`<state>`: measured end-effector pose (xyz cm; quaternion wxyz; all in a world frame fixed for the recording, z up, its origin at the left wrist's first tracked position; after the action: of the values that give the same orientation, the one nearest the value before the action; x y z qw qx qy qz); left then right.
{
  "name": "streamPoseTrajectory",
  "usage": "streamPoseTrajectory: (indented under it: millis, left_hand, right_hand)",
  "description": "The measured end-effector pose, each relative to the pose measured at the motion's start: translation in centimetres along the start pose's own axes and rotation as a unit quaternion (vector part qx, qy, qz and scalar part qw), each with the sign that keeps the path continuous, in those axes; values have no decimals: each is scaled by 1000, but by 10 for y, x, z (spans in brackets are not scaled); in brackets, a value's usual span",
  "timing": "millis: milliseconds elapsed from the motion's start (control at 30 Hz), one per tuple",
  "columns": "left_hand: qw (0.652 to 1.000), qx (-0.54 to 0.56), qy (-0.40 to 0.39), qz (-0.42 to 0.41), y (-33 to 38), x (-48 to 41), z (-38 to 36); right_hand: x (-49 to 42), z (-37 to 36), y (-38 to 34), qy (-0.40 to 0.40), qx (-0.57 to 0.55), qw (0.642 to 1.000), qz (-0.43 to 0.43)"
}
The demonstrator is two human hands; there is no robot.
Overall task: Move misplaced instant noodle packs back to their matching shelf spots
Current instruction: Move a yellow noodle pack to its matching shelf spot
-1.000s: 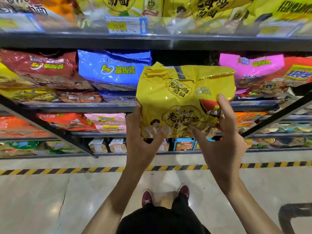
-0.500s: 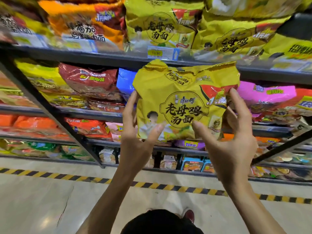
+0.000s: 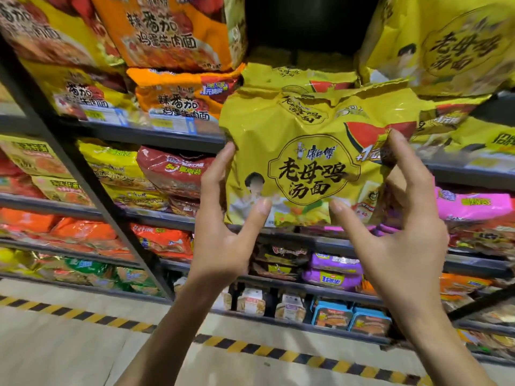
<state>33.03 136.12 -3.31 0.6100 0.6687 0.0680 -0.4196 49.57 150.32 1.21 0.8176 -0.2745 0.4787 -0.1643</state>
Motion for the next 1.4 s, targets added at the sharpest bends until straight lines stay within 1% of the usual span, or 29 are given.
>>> streamPoseTrajectory:
  millis: [133, 267, 400, 500, 567, 733, 833, 967, 1200, 1400]
  left_hand:
    - [998, -13, 9, -56, 14, -33, 7]
    - [995, -9, 35, -92, 19, -61, 10]
    - [991, -26, 63, -118, 20, -90, 9]
    - [987, -27, 63, -144, 21, -105, 7]
    - [987, -19, 56, -150, 18, -113, 4]
    - [985, -18, 68, -155, 10, -132, 0]
    - [986, -18, 50, -158, 4, -140, -7]
    - [984, -30, 58, -168, 0, -151, -14]
    - [986, -31, 61, -155, -23, -177, -33]
    - [985, -58, 78, -146, -30, -181, -42]
  right_hand:
    - [-32, 1, -11, 22, -17, 998, 62]
    - [-64, -3, -13, 48, -34, 992, 110]
    - [-96, -9, -7, 59, -16, 988, 141]
    - [-117, -15, -2, 49, 8, 985, 162]
    - [-131, -20, 2, 39, 15, 985, 167]
    - [-147, -29, 10, 40, 32, 982, 180]
    - [-154, -30, 12, 44, 26, 982, 184]
    - [-166, -34, 19, 45, 23, 984, 170]
    - [-185, -49, 37, 82, 7, 986, 142]
    - [-184, -56, 43, 115, 13, 982, 149]
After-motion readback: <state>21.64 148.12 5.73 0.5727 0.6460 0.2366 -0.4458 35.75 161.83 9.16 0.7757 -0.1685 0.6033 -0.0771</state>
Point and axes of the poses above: each hand's wrist, its own x-axis away from the middle knuckle, its own z-axis out of the back of the hand, y = z × x, the point moved 7 cm from there along -x, towards the middle knuckle, and after that the axes turned 2 degrees about -z, right-handed, at the moved point
